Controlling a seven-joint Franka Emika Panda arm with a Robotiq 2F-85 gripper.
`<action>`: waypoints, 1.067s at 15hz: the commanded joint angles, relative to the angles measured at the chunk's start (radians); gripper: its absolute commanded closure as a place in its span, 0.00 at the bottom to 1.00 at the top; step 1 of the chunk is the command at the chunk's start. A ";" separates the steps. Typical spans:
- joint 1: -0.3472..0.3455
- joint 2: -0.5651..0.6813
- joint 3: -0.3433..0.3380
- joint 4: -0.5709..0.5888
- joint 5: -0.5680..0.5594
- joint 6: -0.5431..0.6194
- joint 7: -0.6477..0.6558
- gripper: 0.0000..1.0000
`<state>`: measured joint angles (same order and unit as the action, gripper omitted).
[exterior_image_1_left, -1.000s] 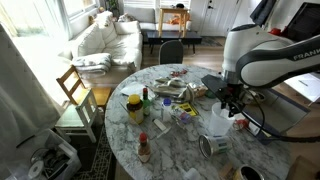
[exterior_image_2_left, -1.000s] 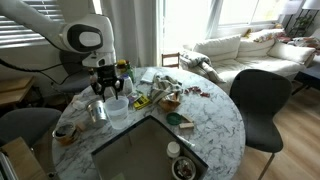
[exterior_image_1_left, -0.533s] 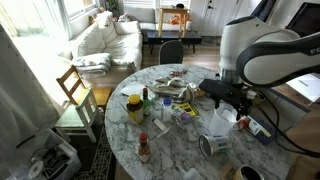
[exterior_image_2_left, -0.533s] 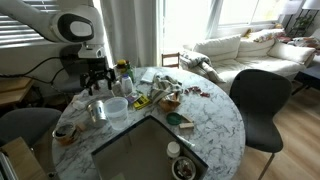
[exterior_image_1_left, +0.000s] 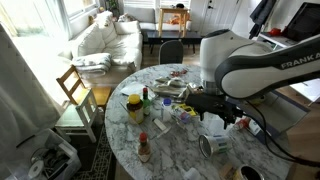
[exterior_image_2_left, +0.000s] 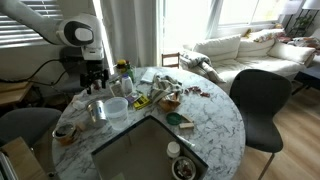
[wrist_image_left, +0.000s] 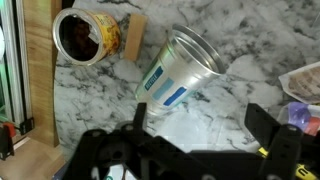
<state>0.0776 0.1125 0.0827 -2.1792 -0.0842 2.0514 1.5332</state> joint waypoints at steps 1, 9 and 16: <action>0.011 0.003 -0.012 0.005 0.002 -0.002 -0.005 0.00; 0.101 0.141 0.034 0.134 -0.086 -0.298 -0.138 0.00; 0.148 0.240 0.022 0.160 -0.194 -0.278 -0.225 0.00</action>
<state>0.2046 0.3021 0.1170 -2.0475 -0.2324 1.7806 1.3395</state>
